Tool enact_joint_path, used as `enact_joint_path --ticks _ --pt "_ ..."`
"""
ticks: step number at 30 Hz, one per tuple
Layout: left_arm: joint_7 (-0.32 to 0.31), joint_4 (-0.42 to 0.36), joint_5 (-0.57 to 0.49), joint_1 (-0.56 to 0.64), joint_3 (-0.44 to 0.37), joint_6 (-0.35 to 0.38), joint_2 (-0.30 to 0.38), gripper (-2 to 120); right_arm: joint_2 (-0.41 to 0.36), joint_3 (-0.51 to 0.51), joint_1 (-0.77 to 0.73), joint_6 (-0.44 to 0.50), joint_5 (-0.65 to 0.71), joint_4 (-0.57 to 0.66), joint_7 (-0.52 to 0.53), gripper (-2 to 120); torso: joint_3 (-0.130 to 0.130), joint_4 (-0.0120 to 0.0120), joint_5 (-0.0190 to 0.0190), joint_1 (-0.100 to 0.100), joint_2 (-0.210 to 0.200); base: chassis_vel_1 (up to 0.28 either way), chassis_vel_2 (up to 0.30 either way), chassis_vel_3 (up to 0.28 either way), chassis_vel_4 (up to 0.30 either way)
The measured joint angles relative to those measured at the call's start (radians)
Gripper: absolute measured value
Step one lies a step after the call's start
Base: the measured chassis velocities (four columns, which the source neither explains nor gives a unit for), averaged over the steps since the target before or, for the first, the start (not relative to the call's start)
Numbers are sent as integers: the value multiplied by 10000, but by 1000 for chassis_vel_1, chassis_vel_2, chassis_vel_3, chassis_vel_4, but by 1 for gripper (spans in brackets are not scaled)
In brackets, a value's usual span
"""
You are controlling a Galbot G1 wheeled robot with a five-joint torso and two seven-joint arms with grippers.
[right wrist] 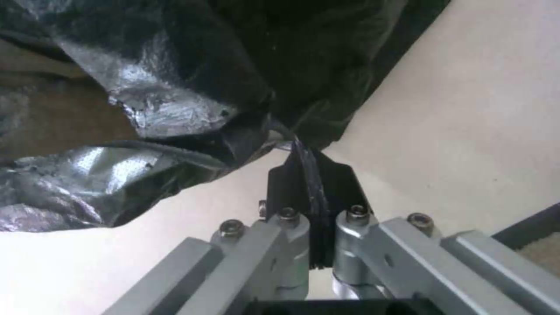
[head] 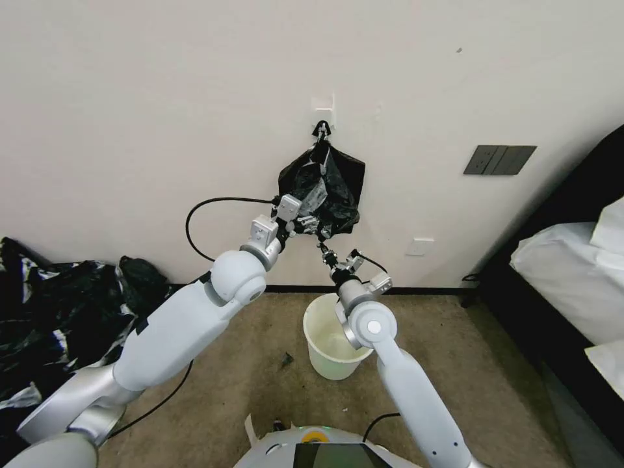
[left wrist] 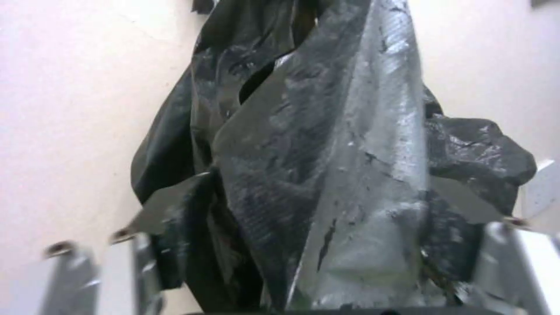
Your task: Place a trash bag onto the trash bin.
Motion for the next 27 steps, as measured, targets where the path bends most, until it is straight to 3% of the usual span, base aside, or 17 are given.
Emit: enact_joint_path --ticks 8,18,20,27 --pt "-541 -267 -574 149 -352 41 78 44 -3 158 -17 -75 -215 -239 -35 0 -1 1 0 0 0 0 0 0 0" --pt "-610 -211 -1110 322 -893 -279 81 9 -76 253 -322 -276 -1033 -59 -517 0 0 2 0 0 0 0 0 0 0" --pt "-610 -117 -1276 351 -998 -465 44 0 -178 229 -562 -368 -1825 184 -895 8 -1 1 0 -1 0 0 0 0 0" --pt "-725 228 -1534 493 -1202 -1068 -278 0 -640 276 -1379 -482 -3557 1204 -1666 30 -1 0 0 -1 0 0 0 0 0"
